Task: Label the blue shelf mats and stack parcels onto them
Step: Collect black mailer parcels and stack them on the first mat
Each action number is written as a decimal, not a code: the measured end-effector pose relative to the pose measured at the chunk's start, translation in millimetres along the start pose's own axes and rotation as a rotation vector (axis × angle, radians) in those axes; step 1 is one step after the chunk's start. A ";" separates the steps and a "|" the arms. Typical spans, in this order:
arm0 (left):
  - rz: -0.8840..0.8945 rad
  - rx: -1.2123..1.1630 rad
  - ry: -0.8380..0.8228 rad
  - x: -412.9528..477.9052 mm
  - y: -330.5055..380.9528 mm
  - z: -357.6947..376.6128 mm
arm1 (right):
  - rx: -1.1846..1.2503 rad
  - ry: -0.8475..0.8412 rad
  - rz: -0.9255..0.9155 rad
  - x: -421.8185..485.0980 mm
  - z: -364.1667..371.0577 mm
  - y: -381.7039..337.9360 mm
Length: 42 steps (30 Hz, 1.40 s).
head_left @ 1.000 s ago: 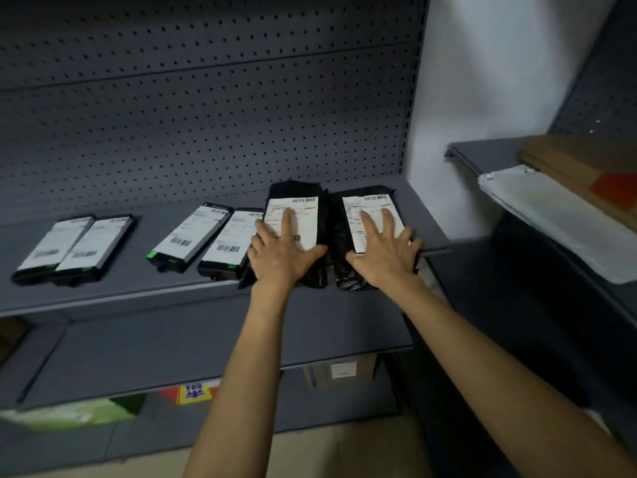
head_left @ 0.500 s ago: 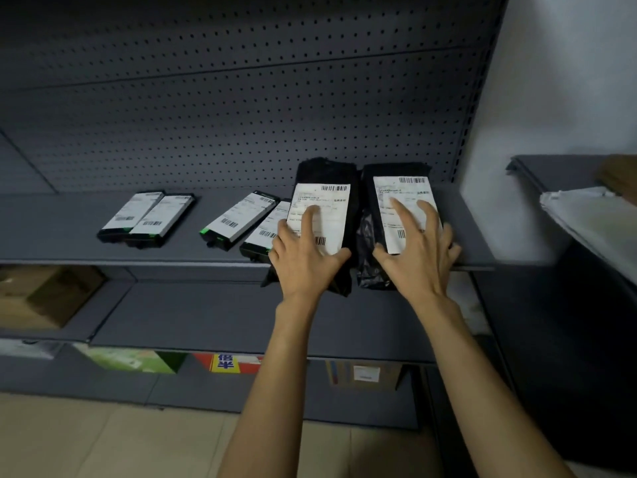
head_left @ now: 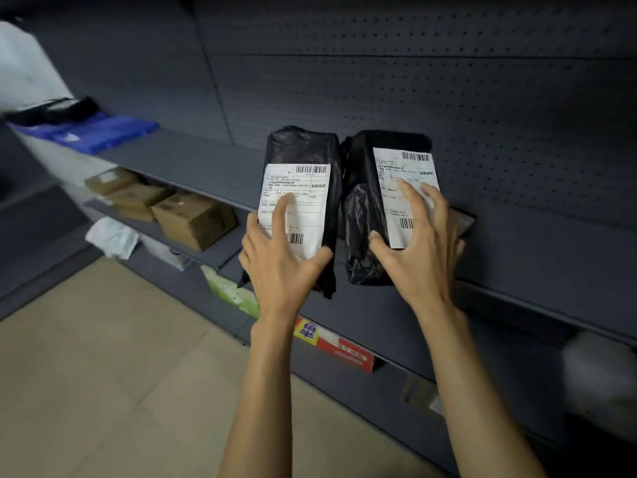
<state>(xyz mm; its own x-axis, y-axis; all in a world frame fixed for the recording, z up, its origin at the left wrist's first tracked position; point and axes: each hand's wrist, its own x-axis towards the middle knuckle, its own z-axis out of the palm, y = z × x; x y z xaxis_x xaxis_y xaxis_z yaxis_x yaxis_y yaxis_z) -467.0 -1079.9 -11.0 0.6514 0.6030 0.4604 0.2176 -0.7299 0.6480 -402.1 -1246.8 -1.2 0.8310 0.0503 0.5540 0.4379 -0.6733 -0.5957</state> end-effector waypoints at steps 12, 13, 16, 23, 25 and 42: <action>-0.189 0.155 0.306 89.0 -221.8 -184.7 | 0.295 -0.228 -0.222 -32.5 214.6 -237.7; -0.208 0.171 0.320 93.3 -240.6 -199.6 | 0.319 -0.249 -0.238 -39.1 232.0 -257.7; -0.263 0.215 0.355 106.5 -290.9 -233.0 | 0.372 -0.315 -0.280 -57.5 279.0 -307.4; -0.417 0.284 0.372 145.2 -385.8 -252.9 | 0.348 -0.485 -0.288 -70.7 380.7 -369.8; -0.439 0.305 0.363 162.9 -405.7 -251.1 | 0.322 -0.511 -0.266 -65.7 405.9 -380.1; -0.418 0.325 0.421 497.7 -571.9 -232.0 | 0.396 -0.468 -0.248 126.8 701.7 -535.0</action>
<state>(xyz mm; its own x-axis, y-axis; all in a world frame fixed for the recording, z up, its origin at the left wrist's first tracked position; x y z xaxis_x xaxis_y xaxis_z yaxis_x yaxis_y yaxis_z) -435.8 -287.7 -11.7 0.1412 0.8815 0.4505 0.6400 -0.4285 0.6378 -290.3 -362.7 -20.4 0.7116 0.5441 0.4444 0.6543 -0.2830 -0.7013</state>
